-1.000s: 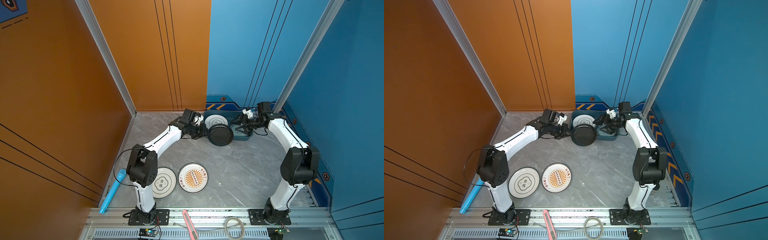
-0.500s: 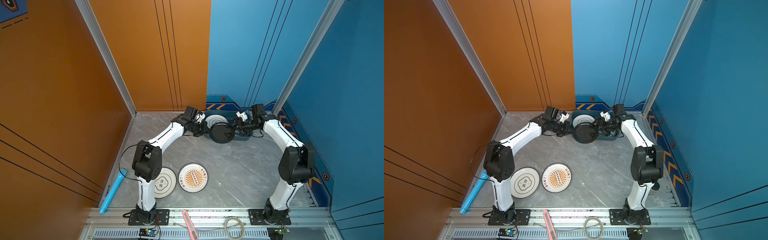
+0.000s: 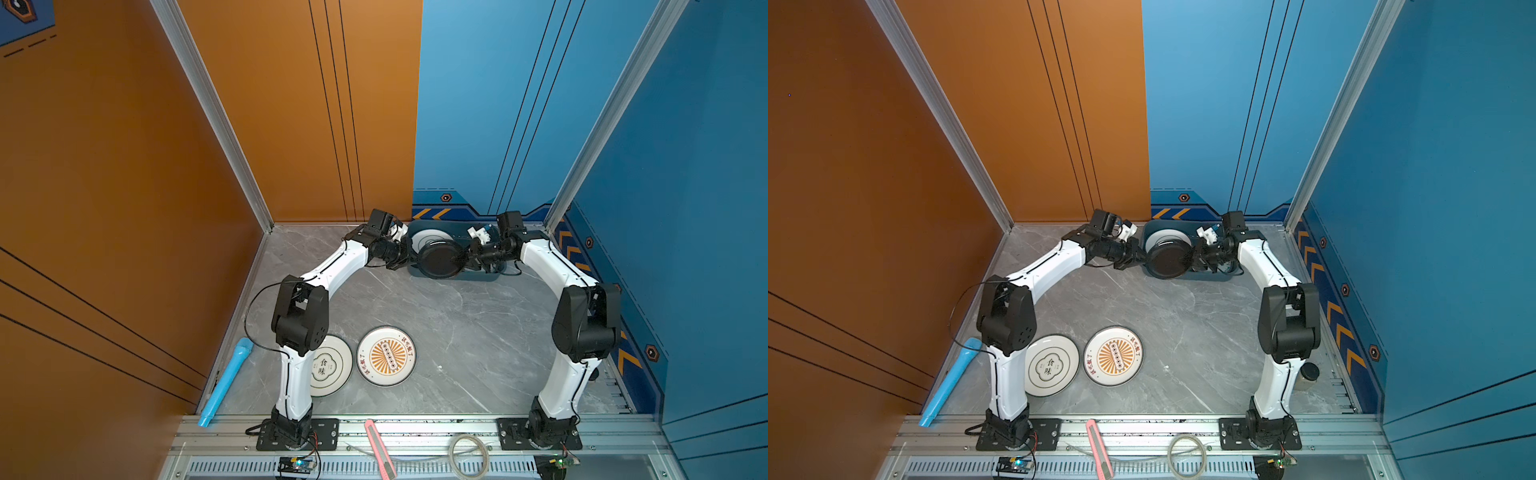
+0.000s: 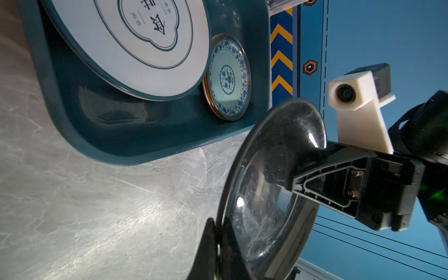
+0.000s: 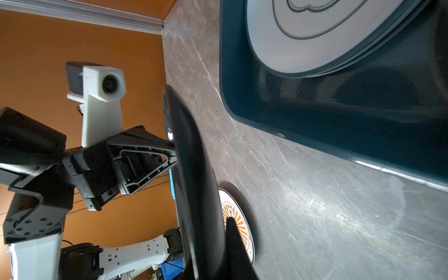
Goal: Place the plates into the plastic bin on the countertop
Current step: 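Grasp the black plate's edge with the right gripper while left releases it, then lower the black plate into the teal bin with the right gripper while left withdraws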
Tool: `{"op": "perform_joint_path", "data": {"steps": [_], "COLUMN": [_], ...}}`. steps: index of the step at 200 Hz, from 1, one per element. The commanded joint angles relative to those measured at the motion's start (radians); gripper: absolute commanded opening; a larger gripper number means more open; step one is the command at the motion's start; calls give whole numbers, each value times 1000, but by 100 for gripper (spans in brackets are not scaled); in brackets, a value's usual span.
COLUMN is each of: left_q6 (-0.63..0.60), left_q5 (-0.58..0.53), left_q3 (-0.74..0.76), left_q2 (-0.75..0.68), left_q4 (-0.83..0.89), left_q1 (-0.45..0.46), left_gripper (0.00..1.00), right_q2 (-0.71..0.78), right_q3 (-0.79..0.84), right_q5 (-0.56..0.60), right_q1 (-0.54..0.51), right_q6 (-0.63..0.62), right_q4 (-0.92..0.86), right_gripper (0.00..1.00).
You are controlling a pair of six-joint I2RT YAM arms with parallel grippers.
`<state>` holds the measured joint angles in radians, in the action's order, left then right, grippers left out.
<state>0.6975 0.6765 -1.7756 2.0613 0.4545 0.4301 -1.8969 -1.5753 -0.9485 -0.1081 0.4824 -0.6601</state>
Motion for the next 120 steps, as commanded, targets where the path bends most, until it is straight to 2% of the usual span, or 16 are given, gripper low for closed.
{"op": "perform_joint_path", "data": {"steps": [1, 25, 56, 81, 95, 99, 109, 112, 120], "left_q6": [-3, -2, -15, -44, -65, -71, -84, -86, -95], "left_q5": [-2, -5, -21, -50, -87, -99, -138, -151, -185], "left_q3": [-46, -59, -65, -61, -47, -40, -16, -8, 12], "left_q2": [23, 36, 36, 15, -11, -20, -52, -64, -93], "left_q4": [13, 26, 50, 82, 102, 105, 105, 105, 105], "left_q1": [8, 6, 1, 0, 1, 1, 1, 1, 1], "left_gripper": [6, 19, 50, 66, 75, 81, 85, 92, 96], "right_q2": [-10, -3, 12, 23, 19, 17, 3, -1, -13], "right_q3": [-13, -8, -7, -8, -18, -22, -42, -50, -68], "right_q5": [34, 61, 109, 180, 236, 250, 287, 297, 322], "right_q1": [-5, 7, 35, 78, 106, 113, 129, 134, 144], "right_q6": [7, 17, 36, 69, 89, 92, 96, 96, 93], "right_q4": [4, 4, 2, -1, -21, -30, -57, -68, -91], "right_gripper": [5, 1, 0, 0, 0, 0, 0, 0, 0]}}
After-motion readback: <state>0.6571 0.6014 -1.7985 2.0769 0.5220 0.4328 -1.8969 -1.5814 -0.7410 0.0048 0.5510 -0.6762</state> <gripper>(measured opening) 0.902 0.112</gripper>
